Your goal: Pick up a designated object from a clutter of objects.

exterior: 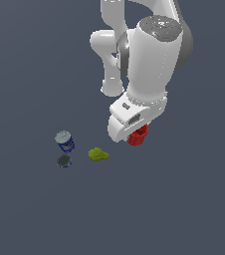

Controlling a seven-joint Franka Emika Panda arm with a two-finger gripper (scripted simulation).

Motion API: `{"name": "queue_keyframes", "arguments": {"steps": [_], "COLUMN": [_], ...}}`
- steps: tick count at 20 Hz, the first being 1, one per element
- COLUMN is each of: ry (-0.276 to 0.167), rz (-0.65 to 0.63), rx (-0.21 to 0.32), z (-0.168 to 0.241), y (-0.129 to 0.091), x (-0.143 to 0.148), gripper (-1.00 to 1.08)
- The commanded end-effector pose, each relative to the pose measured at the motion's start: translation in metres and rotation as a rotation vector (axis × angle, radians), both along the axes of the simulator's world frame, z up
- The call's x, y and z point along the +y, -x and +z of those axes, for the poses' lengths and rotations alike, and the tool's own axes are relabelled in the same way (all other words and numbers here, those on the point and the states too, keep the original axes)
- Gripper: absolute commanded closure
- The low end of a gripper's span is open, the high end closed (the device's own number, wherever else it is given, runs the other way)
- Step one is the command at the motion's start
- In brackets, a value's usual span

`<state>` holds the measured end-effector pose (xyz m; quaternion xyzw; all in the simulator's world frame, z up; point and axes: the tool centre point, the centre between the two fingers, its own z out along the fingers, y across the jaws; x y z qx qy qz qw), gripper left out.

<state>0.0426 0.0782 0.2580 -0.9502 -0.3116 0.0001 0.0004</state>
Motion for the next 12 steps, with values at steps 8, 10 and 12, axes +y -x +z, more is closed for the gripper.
{"name": "queue_keyframes", "arguments": {"steps": [8,10,12], "ry": [0.0,0.0,0.0], "rz": [0.0,0.0,-0.001], "rx": [-0.001,-0.001,0.0], "z": [0.098,0.114,0.128], "y": [-0.008,-0.01,-0.012], "x": [-0.002,-0.002,-0.003], "gripper": [1.08,1.08,1.08]}}
